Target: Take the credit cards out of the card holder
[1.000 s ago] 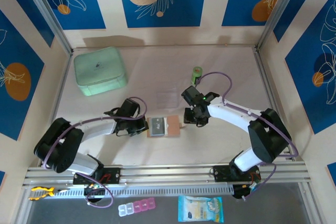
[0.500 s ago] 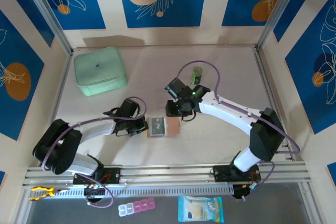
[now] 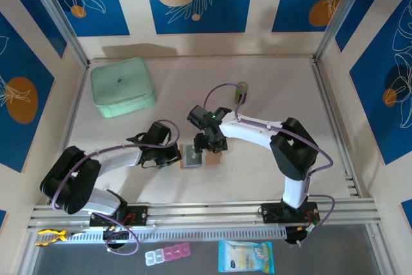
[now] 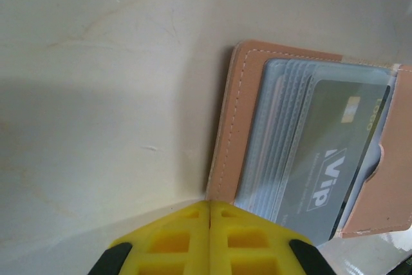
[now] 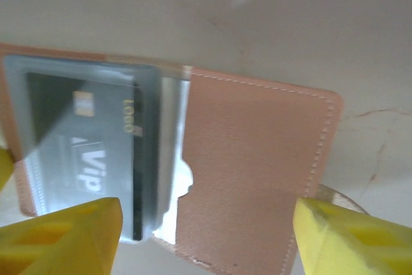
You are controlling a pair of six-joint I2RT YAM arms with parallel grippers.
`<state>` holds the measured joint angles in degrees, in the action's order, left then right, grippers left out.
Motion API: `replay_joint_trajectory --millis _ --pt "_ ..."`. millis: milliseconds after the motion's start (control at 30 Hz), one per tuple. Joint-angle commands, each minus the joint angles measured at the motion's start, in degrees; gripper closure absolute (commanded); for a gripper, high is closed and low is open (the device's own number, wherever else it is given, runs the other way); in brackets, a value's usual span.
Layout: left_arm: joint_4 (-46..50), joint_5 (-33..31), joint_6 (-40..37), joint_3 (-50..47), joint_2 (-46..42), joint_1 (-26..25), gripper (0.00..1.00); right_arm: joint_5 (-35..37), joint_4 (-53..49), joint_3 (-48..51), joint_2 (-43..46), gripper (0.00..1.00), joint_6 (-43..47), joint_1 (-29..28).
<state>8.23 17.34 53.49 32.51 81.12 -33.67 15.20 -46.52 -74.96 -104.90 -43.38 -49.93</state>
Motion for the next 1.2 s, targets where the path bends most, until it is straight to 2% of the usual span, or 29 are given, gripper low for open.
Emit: replay_joint_trajectory --millis 0,300,800,1167 --pt "1.9 -0.3 -0.6 -0.6 0.7 -0.4 1.00 1.8 -1.7 2.1 0.2 0.26 -0.4 1.8" --pt "2.2 -0.2 -0.5 -0.4 0.8 -0.4 1.00 -0.1 1.2 5.1 -1.1 0.24 1.0 4.2" --pt "1.4 1.3 -0.2 0.1 1.7 -0.5 1.00 -4.2 4.5 7.7 -4.4 0.21 1.7 4.3" --pt "1.4 2.4 -0.3 -0.2 1.0 -1.7 1.00 -5.6 4.7 9.6 -2.8 0.19 2.3 3.3"
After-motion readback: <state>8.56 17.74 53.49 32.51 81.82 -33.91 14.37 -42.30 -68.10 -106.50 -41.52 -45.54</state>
